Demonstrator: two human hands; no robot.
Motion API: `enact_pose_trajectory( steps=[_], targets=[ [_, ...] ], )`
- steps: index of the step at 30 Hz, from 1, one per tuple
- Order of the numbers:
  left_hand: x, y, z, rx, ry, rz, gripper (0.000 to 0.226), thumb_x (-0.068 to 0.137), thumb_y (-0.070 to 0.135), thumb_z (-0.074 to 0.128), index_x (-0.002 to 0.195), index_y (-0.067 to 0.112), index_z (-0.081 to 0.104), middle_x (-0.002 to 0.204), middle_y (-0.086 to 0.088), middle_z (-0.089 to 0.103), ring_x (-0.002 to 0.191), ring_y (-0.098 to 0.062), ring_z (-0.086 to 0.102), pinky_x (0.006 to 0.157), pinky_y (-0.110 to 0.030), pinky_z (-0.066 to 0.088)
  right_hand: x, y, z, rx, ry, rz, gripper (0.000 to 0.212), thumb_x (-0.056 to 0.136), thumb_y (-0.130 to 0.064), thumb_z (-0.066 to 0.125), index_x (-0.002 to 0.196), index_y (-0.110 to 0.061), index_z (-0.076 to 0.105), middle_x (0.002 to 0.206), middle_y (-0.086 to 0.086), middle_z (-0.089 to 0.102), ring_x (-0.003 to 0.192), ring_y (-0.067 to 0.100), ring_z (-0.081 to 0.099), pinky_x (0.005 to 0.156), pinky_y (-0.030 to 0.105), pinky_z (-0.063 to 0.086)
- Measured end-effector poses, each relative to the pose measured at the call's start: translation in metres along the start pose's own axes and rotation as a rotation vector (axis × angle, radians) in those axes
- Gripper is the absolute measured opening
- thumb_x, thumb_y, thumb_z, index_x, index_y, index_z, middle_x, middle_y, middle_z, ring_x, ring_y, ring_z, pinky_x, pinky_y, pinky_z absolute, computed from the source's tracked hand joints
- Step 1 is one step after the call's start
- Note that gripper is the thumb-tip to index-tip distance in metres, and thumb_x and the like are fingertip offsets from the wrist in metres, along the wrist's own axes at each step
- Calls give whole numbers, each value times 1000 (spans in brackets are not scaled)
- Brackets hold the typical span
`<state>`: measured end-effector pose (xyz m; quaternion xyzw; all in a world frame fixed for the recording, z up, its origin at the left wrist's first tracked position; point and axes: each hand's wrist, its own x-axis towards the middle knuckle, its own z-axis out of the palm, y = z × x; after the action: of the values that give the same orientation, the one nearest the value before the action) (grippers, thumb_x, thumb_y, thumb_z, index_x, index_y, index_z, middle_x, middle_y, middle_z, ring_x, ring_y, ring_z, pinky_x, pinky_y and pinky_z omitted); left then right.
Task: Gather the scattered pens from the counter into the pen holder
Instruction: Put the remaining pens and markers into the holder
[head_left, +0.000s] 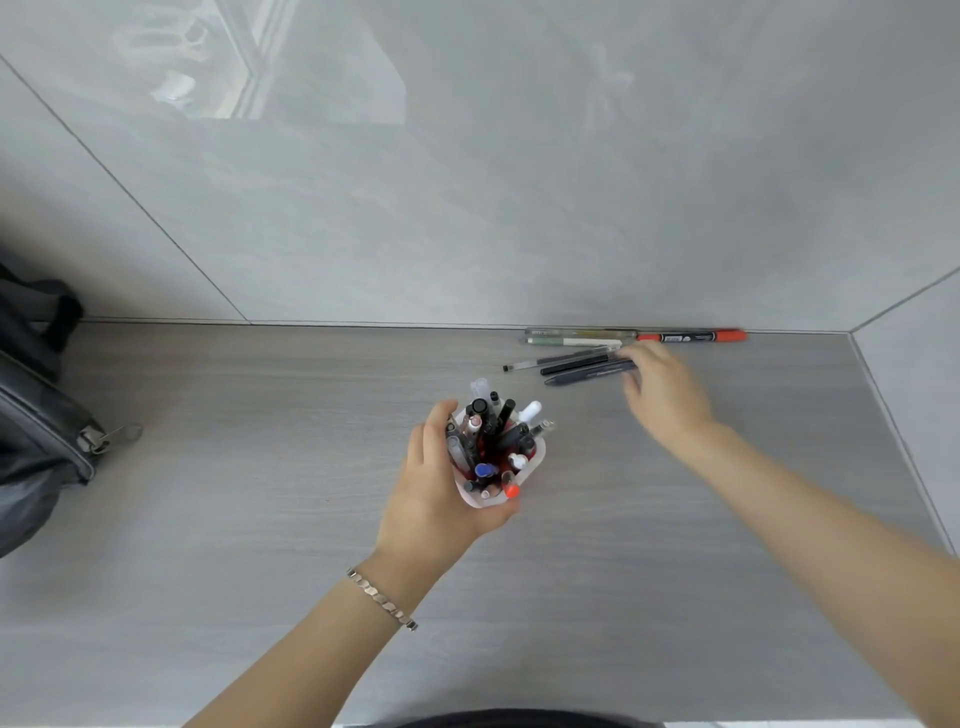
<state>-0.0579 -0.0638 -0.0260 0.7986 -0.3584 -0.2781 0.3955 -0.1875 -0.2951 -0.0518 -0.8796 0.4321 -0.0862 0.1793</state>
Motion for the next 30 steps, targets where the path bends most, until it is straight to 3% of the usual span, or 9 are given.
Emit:
enact_pose_trajectory(
  steps=[6,12,14,18,21,23,26,28,30],
  targets=[
    [0,0,-1,15,-6,5,100,55,26,86,134,25,24,116,13,37,110,-8,47,83,-17,38,28,21,10,-294,-256,-126,40,87,-5,52,127,-4,49,133,15,51,124,32,45,104,39,35],
    [0,2,0,19,-21,-1,102,58,27,85,137,24,20,119,15,32,110,-3,42,79,-10,35,22,13,11,-537,-418,-192,32,91,-12,46,120,1,45,126,20,48,118,34,44,93,39,39],
    [-1,6,-1,51,-8,8,103,58,32,84,138,20,19,125,9,33,112,-3,38,87,-18,40,5,11,11,-550,-475,-168,28,91,-7,43,117,0,43,121,20,49,108,36,51,81,40,43],
    [7,15,-1,167,122,234,90,60,51,67,134,26,24,141,-12,34,127,-18,36,100,-34,39,-39,8,5,-172,-452,50,27,94,-11,38,119,-4,45,118,19,51,99,40,56,74,40,43],
    [22,23,-4,343,111,348,70,68,53,54,132,32,34,143,-6,41,133,-30,36,101,-42,37,-68,5,-13,126,-371,133,16,93,-11,44,91,-11,59,81,10,55,78,32,55,63,35,38],
    [30,28,-7,470,90,407,59,71,52,49,127,33,44,136,2,51,130,-29,42,94,-43,42,-85,0,-31,272,-382,165,18,92,-12,48,79,-14,59,64,6,53,57,22,46,54,30,35],
    [34,30,-9,478,34,408,46,75,50,43,116,34,55,118,7,62,105,-24,60,67,-37,55,-104,-16,-64,485,-272,241,20,87,-10,57,75,-24,64,62,-3,66,42,5,46,47,16,42],
    [35,29,-8,432,38,415,41,76,49,43,111,33,57,107,7,65,94,-24,62,59,-32,54,-107,-29,-82,514,-198,240,19,82,-13,64,66,-21,66,52,-7,67,44,2,50,45,10,39],
    [36,27,-8,423,26,410,43,76,51,42,110,31,59,107,7,65,94,-24,61,60,-28,49,-107,-44,-94,459,-187,207,15,80,-19,68,66,-14,69,56,-2,69,53,8,53,51,19,40]
  ],
)
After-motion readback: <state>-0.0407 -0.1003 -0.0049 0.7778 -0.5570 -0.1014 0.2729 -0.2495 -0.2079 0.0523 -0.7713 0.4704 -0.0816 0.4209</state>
